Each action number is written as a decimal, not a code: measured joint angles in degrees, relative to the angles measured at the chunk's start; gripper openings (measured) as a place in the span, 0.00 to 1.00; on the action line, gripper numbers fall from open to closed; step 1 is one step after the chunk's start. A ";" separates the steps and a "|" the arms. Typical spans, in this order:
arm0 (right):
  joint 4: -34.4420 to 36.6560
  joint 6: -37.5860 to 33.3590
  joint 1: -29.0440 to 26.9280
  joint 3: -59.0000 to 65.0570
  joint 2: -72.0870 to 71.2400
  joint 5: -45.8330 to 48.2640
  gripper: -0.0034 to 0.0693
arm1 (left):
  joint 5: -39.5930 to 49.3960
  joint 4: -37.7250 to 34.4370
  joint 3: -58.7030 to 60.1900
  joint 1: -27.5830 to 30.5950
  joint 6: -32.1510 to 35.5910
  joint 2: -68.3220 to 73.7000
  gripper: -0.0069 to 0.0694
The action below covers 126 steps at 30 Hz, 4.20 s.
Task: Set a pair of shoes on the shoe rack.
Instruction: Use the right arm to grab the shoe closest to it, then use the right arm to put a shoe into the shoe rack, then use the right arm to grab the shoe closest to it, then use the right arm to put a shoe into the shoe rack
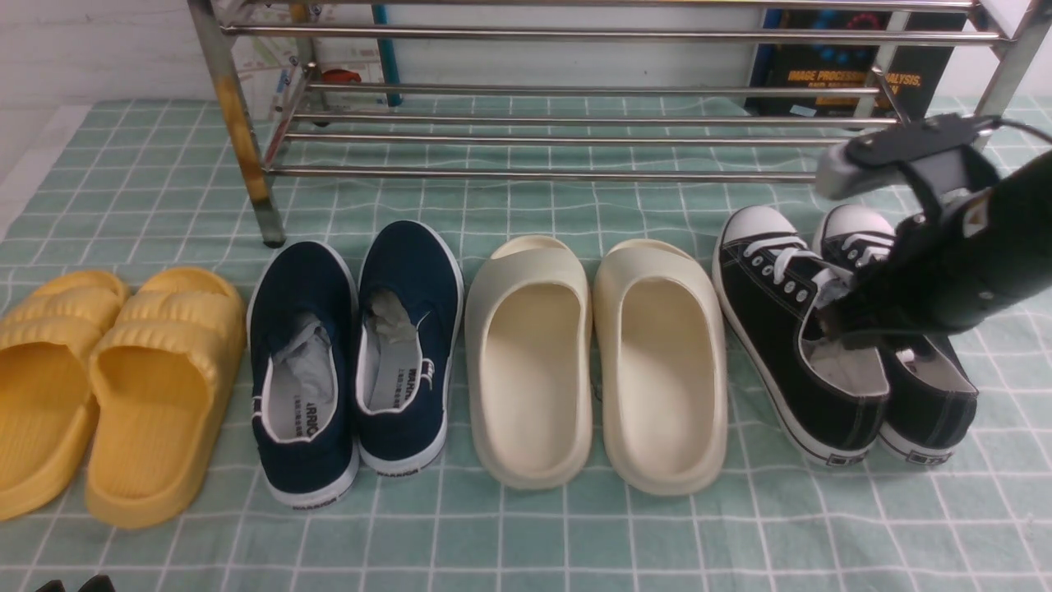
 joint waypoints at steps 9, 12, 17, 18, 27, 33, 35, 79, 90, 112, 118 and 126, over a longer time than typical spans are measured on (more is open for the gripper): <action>3.20 0.00 0.00 -0.36 12.87 -6.62 0.57 | 0.00 0.00 0.00 0.00 0.00 0.00 0.40; 4.17 0.24 0.00 -0.41 13.68 -7.55 0.41 | 0.00 0.00 0.00 0.00 0.00 0.00 0.40; 7.68 1.79 0.00 -0.40 10.99 -6.17 0.06 | 0.00 0.00 0.00 0.00 0.00 0.00 0.40; 8.45 1.79 0.00 -0.40 9.86 -5.24 0.06 | 0.00 0.00 0.00 0.00 0.00 0.00 0.40; 11.35 1.25 0.00 -5.85 3.93 6.15 0.07 | 0.00 0.00 0.00 0.00 0.00 0.00 0.40; 10.90 -2.80 0.00 -14.28 5.65 7.21 0.07 | 0.00 0.00 0.00 0.00 0.00 0.00 0.40; 10.41 -4.16 0.00 -17.51 7.64 6.96 0.07 | 0.00 0.00 0.00 0.00 0.00 0.00 0.40; -5.19 3.13 0.00 -60.75 29.98 21.87 0.73 | 0.00 0.00 0.00 0.00 0.06 0.00 0.40; -13.35 11.52 0.00 -25.04 12.10 20.08 0.67 | 0.00 0.00 0.00 0.00 0.06 0.00 0.40; -18.45 18.88 -4.16 -9.76 11.77 14.42 0.08 | 0.00 0.00 0.00 0.00 0.06 0.00 0.40; -17.15 16.44 -4.10 -16.20 7.16 15.67 0.08 | 0.00 0.00 0.00 0.00 0.06 0.00 0.40; -17.96 14.76 -4.18 -27.88 17.63 7.70 0.08 | 0.00 0.00 0.00 0.00 0.06 0.00 0.40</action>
